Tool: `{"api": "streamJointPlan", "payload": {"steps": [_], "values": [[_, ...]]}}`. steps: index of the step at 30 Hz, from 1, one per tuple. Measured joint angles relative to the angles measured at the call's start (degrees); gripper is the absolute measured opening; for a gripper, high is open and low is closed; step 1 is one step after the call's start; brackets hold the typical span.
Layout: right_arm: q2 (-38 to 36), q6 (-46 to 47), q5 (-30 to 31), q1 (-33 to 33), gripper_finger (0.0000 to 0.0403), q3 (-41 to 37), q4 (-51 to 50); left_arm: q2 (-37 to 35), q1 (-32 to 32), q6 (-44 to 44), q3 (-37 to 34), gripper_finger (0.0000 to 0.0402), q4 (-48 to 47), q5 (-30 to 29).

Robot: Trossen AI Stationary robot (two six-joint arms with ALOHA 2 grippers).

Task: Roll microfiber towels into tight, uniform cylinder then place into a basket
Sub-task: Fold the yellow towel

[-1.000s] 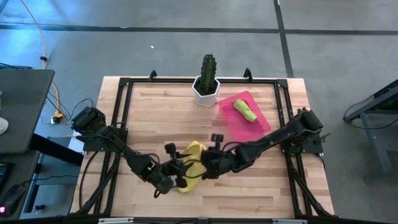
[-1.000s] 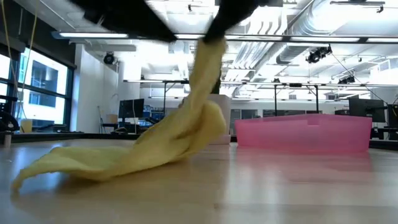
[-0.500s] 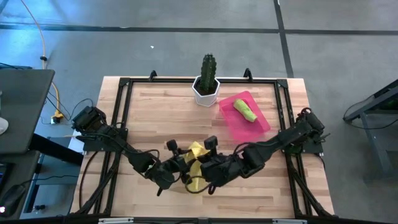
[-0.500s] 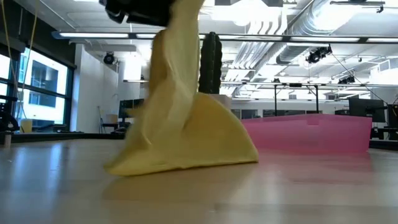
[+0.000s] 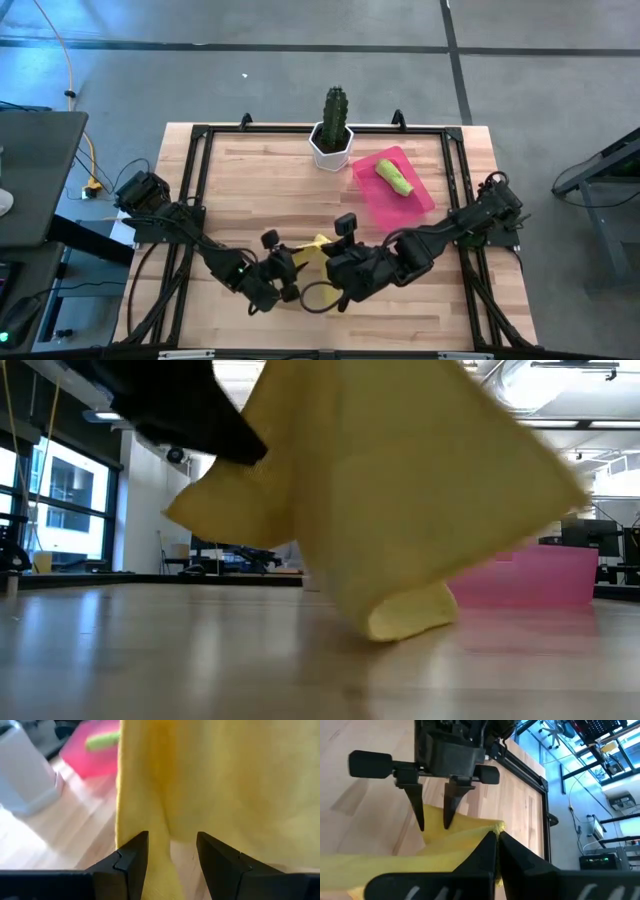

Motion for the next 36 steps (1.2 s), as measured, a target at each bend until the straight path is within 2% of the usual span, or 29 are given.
{"api": "streamJointPlan", "payload": {"steps": [4,10,16,18,26,32,36], "values": [[0.0,0.72,1.25,0.0,0.0,0.0,-0.96,0.0,-0.47,-5.06,0.0,0.0158,-4.07,1.54],[0.0,4.32,1.62,-0.02,0.0,0.0,-4.36,0.02,-3.6,-6.33,0.0,0.0158,-5.36,2.94],[0.0,8.51,1.44,-0.11,0.0,0.0,-6.75,0.02,-7.27,-3.94,0.0,0.0158,-5.41,-6.15],[0.0,8.72,1.44,-0.11,0.0,0.0,-6.58,0.02,-7.08,-4.57,0.0,0.0158,-5.35,-7.39],[0.0,8.91,1.42,-0.14,0.0,0.0,-6.52,0.39,-3.07,-13.46,-0.02,0.0158,-4.62,-1.79],[0.0,9.98,1.38,-0.3,0.0,0.0,-6.52,0.39,-4.28,-12.53,-0.02,0.0158,4.35,-10.09],[0.0,10.19,1.22,-0.55,0.0,0.0,-6.52,0.39,-4.62,-6.92,-0.02,0.0158,9.77,-10.85]]}}
